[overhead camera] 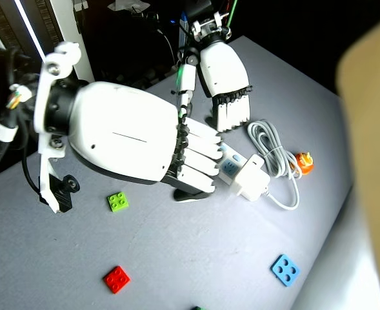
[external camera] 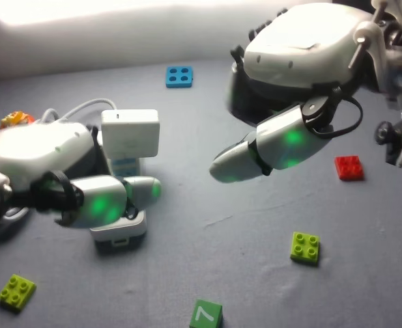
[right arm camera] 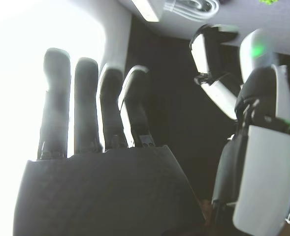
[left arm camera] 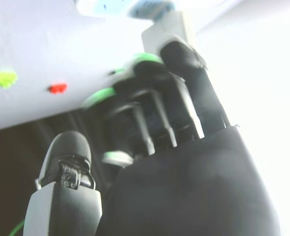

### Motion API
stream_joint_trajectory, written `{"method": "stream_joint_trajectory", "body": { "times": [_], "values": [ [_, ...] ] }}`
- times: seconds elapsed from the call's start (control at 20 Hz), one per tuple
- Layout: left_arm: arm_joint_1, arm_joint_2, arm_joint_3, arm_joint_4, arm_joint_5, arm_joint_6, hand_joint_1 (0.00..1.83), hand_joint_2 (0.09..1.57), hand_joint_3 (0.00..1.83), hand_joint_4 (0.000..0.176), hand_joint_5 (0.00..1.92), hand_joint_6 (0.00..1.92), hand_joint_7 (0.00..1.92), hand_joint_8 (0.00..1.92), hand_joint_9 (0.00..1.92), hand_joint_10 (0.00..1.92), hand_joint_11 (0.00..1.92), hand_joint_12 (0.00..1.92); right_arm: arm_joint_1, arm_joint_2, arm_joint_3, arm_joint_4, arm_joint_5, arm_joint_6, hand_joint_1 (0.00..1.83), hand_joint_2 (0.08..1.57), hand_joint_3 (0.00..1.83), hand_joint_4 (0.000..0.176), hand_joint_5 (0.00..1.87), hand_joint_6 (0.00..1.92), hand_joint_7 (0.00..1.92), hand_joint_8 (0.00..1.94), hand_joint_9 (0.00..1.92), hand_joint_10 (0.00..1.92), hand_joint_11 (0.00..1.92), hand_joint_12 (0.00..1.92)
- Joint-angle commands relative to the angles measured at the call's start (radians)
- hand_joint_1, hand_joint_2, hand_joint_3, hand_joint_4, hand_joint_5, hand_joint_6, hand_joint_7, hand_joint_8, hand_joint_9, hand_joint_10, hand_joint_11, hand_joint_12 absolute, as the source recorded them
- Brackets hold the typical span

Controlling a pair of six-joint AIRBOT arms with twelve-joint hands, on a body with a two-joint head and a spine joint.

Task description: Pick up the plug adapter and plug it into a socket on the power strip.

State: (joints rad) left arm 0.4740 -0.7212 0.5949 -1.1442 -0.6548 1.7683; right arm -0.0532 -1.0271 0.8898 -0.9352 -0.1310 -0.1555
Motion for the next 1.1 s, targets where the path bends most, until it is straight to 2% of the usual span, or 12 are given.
{"method": "stream_joint_trajectory", "body": {
  "times": [0.0, 0.05, 0.1, 0.15, 0.2, 0.3, 0.5, 0.6, 0.7, 0.8, 0.95, 1.05],
  "values": [
    [-0.029, 0.012, -0.003, 0.045, -0.048, 0.022, 0.49, 1.41, 0.02, 0.175, 1.53, 1.92, 1.57, 1.92, 1.57, 1.92, 1.56, 1.92, 0.006, 0.009, -0.002, -0.01, 0.066, -0.014, 0.24, 1.36, 0.02, 0.0, 1.52, 1.92, 1.63, 1.94, 1.65, 1.92, 1.71, 1.92],
    [-0.053, 0.017, -0.002, 0.045, -0.047, 0.04, 0.81, 1.44, 0.01, 0.176, 1.52, 1.92, 1.62, 1.92, 1.64, 1.92, 1.66, 1.92, 0.003, 0.013, -0.002, -0.01, 0.062, -0.016, 0.39, 1.5, 0.03, 0.0, 1.49, 1.92, 1.61, 1.94, 1.64, 1.92, 1.7, 1.92],
    [-0.065, 0.019, 0.0, 0.045, -0.044, 0.052, 1.06, 1.44, 0.0, 0.176, 1.55, 1.92, 1.63, 1.92, 1.67, 1.92, 1.67, 1.92, 0.003, 0.016, -0.002, -0.01, 0.062, -0.013, 0.71, 1.53, 0.02, 0.0, 1.48, 1.92, 1.61, 1.94, 1.64, 1.92, 1.7, 1.92],
    [-0.081, 0.021, 0.003, 0.045, -0.031, 0.065, 1.11, 1.44, 0.0, 0.176, 1.55, 1.92, 1.61, 1.92, 1.65, 1.92, 1.65, 1.92, 0.004, 0.02, -0.002, -0.01, 0.059, -0.004, 0.89, 1.52, 0.0, 0.0, 1.49, 1.92, 1.61, 1.94, 1.65, 1.92, 1.7, 1.92],
    [-0.095, 0.021, 0.007, 0.045, -0.012, 0.081, 1.11, 1.44, 0.0, 0.176, 1.55, 1.92, 1.58, 1.92, 1.63, 1.92, 1.6, 1.92, 0.004, 0.023, -0.003, -0.01, 0.058, 0.003, 0.98, 1.48, 0.0, 0.0, 1.46, 1.92, 1.6, 1.94, 1.64, 1.92, 1.71, 1.92],
    [-0.105, 0.021, 0.007, 0.045, 0.011, 0.095, 1.07, 1.44, 0.0, 0.176, 1.54, 1.92, 1.55, 1.92, 1.56, 1.92, 1.5, 1.92, 0.003, 0.038, -0.01, -0.01, 0.064, 0.006, 0.98, 1.47, 0.0, 0.0, 1.49, 1.92, 1.63, 1.94, 1.66, 1.92, 1.7, 1.92],
    [-0.12, 0.023, -0.015, 0.046, 0.027, 0.138, 1.16, 1.4, 0.0, 0.176, 1.51, 1.92, 1.55, 1.92, 1.56, 1.92, 1.43, 1.92, 0.001, 0.069, -0.031, -0.01, 0.065, -0.013, 1.02, 1.46, 0.0, 0.0, 1.49, 1.92, 1.63, 1.94, 1.67, 1.92, 1.71, 1.92],
    [-0.127, 0.022, -0.029, 0.046, 0.009, 0.151, 1.07, 1.39, 0.0, 0.176, 1.45, 1.92, 1.5, 1.92, 1.51, 1.92, 1.35, 1.92, 0.0, 0.084, -0.045, -0.01, 0.065, -0.016, 1.01, 1.46, 0.0, 0.0, 1.49, 1.92, 1.62, 1.94, 1.66, 1.92, 1.71, 1.92],
    [-0.134, 0.021, -0.035, 0.046, 0.008, 0.158, 1.03, 1.4, 0.0, 0.176, 1.43, 1.92, 1.49, 1.92, 1.49, 1.92, 1.35, 1.92, -0.005, 0.099, -0.059, -0.01, 0.065, -0.019, 1.01, 1.46, 0.0, 0.0, 1.49, 1.92, 1.62, 1.94, 1.66, 1.92, 1.71, 1.92],
    [-0.138, 0.021, -0.037, 0.046, 0.006, 0.158, 1.1, 1.4, 0.0, 0.176, 1.43, 1.92, 1.48, 1.92, 1.48, 1.92, 1.38, 1.92, -0.009, 0.109, -0.07, -0.01, 0.065, -0.04, 1.0, 1.45, 0.0, 0.0, 1.47, 1.92, 1.61, 1.94, 1.65, 1.92, 1.7, 1.92],
    [-0.131, 0.022, -0.024, 0.046, 0.034, 0.163, 1.01, 1.43, 0.0, 0.176, 1.41, 1.92, 1.45, 1.92, 1.45, 1.92, 1.37, 1.92, 0.005, 0.124, -0.076, -0.01, 0.07, -0.065, 0.95, 1.47, 0.0, 0.012, 1.49, 1.92, 1.61, 1.94, 1.64, 1.92, 1.68, 1.92],
    [-0.131, 0.022, -0.023, 0.046, 0.034, 0.165, 1.01, 1.43, 0.0, 0.176, 1.41, 1.92, 1.45, 1.92, 1.45, 1.92, 1.37, 1.92, 0.003, 0.125, -0.076, -0.01, 0.077, -0.074, 0.95, 1.47, 0.0, 0.012, 1.49, 1.92, 1.61, 1.94, 1.64, 1.92, 1.68, 1.92]
  ]
}}
